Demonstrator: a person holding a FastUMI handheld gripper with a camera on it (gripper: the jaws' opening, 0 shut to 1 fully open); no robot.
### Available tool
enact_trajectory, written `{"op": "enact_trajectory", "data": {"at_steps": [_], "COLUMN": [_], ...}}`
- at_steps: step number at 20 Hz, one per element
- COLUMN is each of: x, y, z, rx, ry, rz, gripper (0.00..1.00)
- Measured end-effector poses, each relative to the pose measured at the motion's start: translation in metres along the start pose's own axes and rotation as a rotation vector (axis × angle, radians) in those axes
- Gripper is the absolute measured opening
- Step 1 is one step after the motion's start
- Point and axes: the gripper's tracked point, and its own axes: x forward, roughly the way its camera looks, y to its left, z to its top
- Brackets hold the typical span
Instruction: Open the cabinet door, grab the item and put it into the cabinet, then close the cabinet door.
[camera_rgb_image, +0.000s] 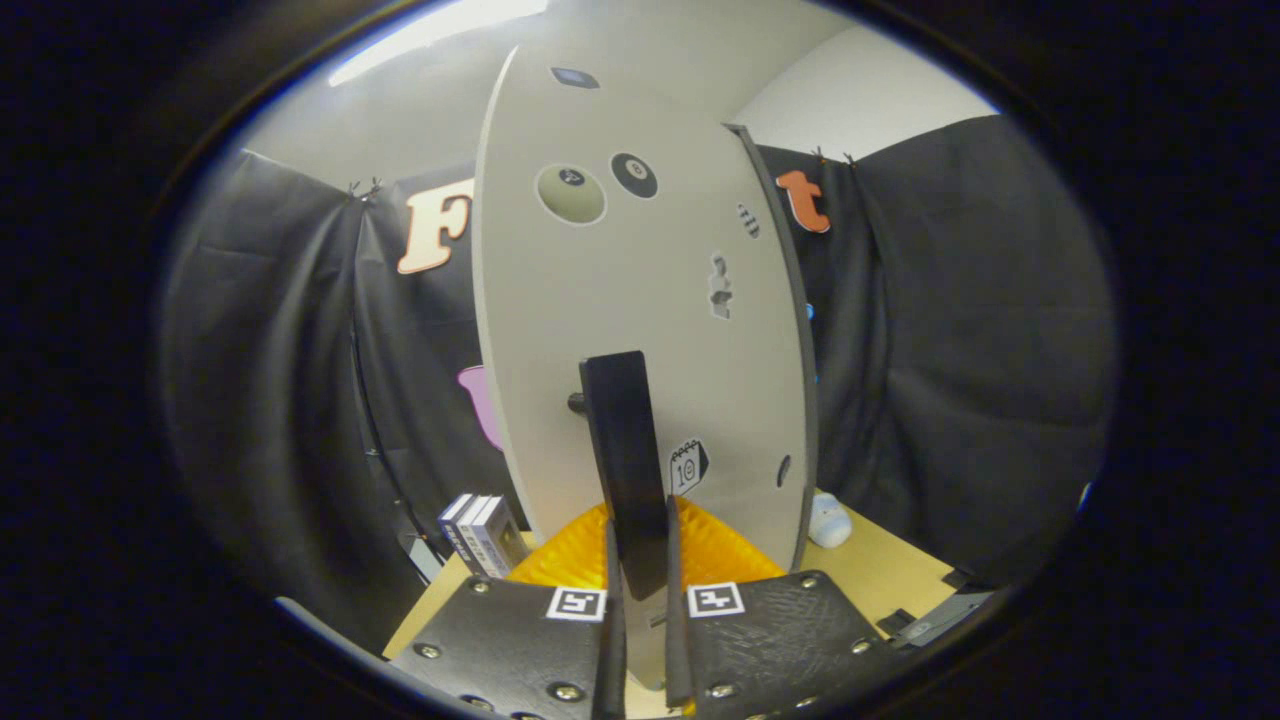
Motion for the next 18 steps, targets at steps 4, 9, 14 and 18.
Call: {"op": "enact_trajectory", "data": {"at_steps": [4,9,14,18], "x": [-0.029,-0.050,-0.052,-0.050], "y": [-0.046,-0.103,-0.154,-0.186], "z": [0.007,0.011,0.011,0.018], "rx": [0.032,0.019,-0.047,-0.061], "ry": [0.000,-0.024,-0.006,-0.004], "rz": [-0.078,-0.166,-0.192,-0.163], "gripper": [0.15,0.15,0.15,0.08]}}
